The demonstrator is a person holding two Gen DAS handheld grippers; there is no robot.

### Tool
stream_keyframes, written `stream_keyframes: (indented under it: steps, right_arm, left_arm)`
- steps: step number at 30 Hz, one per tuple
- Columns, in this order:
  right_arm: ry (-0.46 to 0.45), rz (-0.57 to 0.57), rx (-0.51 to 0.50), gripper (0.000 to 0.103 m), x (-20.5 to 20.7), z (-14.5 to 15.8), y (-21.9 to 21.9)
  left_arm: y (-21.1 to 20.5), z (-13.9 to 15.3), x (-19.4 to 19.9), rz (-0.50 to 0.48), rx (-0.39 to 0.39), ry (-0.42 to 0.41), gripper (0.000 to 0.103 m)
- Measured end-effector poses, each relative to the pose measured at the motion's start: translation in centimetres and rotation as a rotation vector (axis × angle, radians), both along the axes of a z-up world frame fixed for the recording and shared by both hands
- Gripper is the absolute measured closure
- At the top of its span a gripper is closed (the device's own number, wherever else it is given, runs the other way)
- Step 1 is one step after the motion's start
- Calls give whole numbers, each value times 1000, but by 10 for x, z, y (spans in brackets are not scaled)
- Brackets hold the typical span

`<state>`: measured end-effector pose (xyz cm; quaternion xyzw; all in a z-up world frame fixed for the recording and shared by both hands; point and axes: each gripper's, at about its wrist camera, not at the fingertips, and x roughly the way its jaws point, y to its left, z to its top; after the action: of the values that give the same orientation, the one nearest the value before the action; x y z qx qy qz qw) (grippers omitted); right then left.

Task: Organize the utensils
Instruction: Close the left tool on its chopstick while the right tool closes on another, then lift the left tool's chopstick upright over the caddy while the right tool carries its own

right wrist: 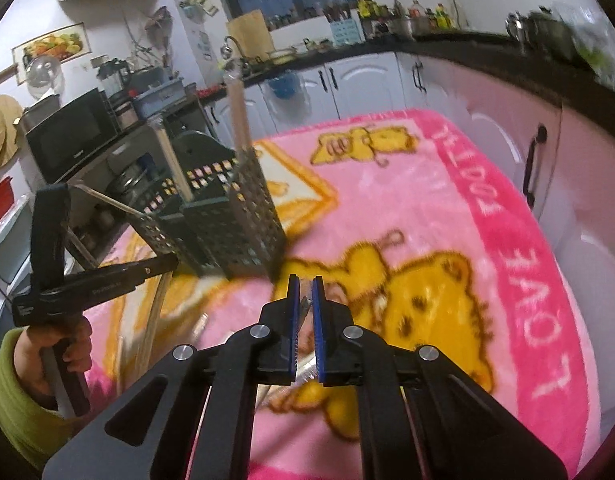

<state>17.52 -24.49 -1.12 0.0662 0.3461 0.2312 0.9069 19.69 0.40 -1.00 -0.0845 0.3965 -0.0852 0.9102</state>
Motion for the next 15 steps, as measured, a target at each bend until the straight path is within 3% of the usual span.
stream_keyframes:
  steps: [15]
  right_arm:
    - [-153, 49, 18, 99, -9, 63, 15]
  left_arm:
    - [4, 86, -17, -31, -43, -213, 100]
